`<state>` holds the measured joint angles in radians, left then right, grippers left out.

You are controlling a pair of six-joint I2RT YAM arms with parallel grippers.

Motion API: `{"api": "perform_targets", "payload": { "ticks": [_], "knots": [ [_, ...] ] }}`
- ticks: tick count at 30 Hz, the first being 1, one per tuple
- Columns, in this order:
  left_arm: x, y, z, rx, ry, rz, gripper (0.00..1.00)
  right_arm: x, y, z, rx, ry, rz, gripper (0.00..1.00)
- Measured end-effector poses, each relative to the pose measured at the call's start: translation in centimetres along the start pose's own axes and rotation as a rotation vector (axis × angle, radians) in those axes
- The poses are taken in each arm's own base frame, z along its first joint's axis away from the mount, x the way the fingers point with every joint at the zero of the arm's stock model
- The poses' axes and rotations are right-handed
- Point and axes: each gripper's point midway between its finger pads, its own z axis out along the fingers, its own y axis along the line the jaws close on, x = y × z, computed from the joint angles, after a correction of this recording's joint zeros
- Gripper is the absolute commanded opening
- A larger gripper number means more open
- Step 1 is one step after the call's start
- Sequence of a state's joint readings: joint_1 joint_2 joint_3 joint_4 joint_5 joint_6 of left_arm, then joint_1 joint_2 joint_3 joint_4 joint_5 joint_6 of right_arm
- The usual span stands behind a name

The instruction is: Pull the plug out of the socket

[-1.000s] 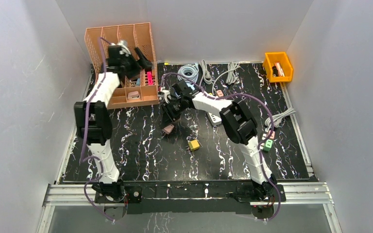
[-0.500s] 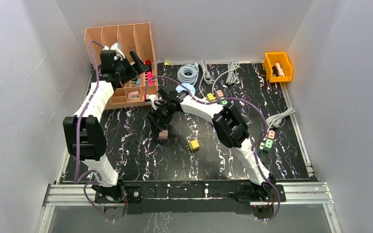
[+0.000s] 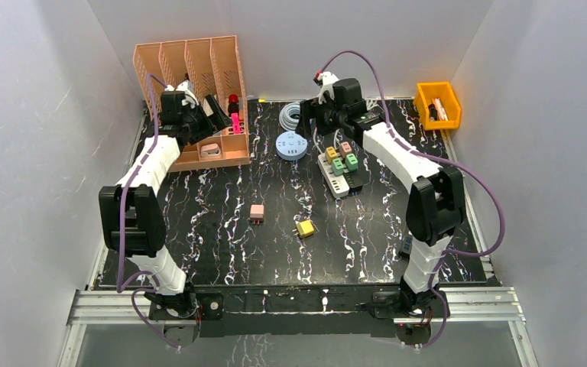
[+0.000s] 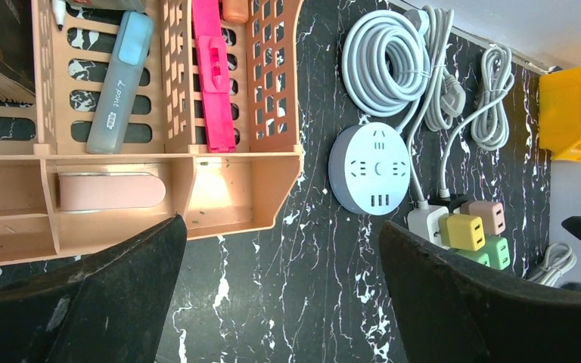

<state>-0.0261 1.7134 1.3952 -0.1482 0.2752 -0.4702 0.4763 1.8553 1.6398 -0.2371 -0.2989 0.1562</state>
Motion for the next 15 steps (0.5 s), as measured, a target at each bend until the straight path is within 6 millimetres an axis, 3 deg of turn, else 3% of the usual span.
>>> {"api": "perform_targets", "payload": {
  "ticks": [2,11,15],
  "knots": [
    [0.2,0.1,0.1,0.001,0.002,0.003,0.98,0.6,-1.8,-0.1,0.111,0.019,-0.010,0.85],
    [0.8,0.3,0.1,0.003,0.016,0.006,0.98,6.7,-6.4,0.6,0.392,0.224,-0.032,0.75],
    [0.9,0.4,0.2,0.002,0.018,0.010,0.98,8.0,-8.2,0.2,0.481,0.260,-0.038,0.73]
  ]
}}
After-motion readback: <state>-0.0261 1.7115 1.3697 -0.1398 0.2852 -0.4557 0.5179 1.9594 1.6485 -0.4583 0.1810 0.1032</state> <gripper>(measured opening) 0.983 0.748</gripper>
